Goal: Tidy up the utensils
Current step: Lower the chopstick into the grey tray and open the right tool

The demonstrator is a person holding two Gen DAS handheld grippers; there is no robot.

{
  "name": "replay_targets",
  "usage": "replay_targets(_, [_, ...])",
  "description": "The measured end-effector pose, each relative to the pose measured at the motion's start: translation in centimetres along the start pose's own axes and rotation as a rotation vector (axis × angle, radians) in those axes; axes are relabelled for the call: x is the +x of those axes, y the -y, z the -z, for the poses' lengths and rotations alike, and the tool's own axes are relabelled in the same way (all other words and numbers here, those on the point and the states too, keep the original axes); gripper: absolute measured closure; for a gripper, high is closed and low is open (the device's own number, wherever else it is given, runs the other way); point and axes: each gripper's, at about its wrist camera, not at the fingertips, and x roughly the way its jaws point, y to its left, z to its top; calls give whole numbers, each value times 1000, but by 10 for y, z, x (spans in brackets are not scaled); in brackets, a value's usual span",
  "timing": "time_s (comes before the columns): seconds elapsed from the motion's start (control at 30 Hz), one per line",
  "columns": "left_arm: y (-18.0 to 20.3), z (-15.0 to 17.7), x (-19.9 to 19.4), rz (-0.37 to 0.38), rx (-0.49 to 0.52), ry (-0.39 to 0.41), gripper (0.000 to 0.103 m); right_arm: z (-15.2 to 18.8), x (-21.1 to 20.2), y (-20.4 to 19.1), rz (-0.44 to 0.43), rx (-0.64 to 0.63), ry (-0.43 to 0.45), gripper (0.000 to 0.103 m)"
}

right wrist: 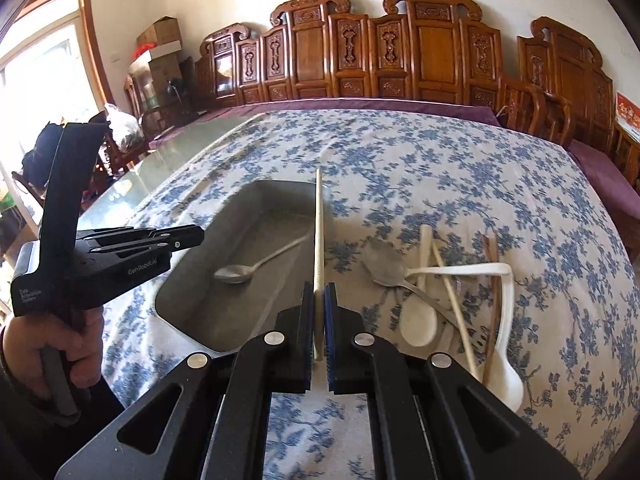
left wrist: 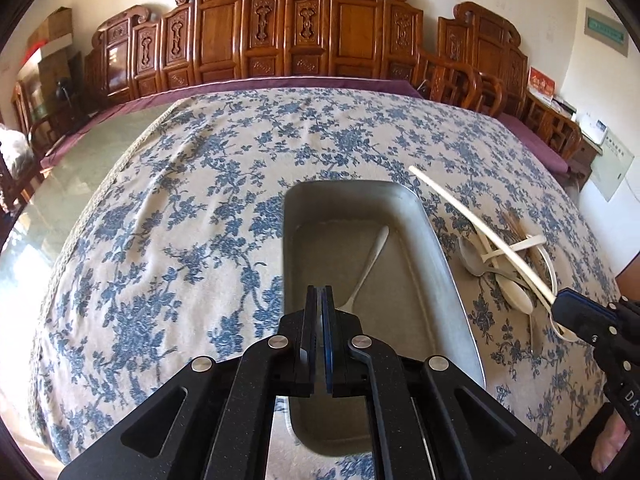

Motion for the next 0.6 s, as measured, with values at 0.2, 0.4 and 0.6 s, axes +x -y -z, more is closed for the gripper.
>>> replay_targets(0.2, [-16, -4, -13, 12, -6, 22, 101, -3, 16, -22, -31, -9, -34, 97])
replay_targets(0.4, [-28, -8, -21, 12, -14, 42, 101, -6, 36, -42, -45, -24, -71, 97])
replay_targets(0.6, [-38, -10, -23, 16, -31, 47, 101, -9, 54, -51, -46, -26, -100, 97])
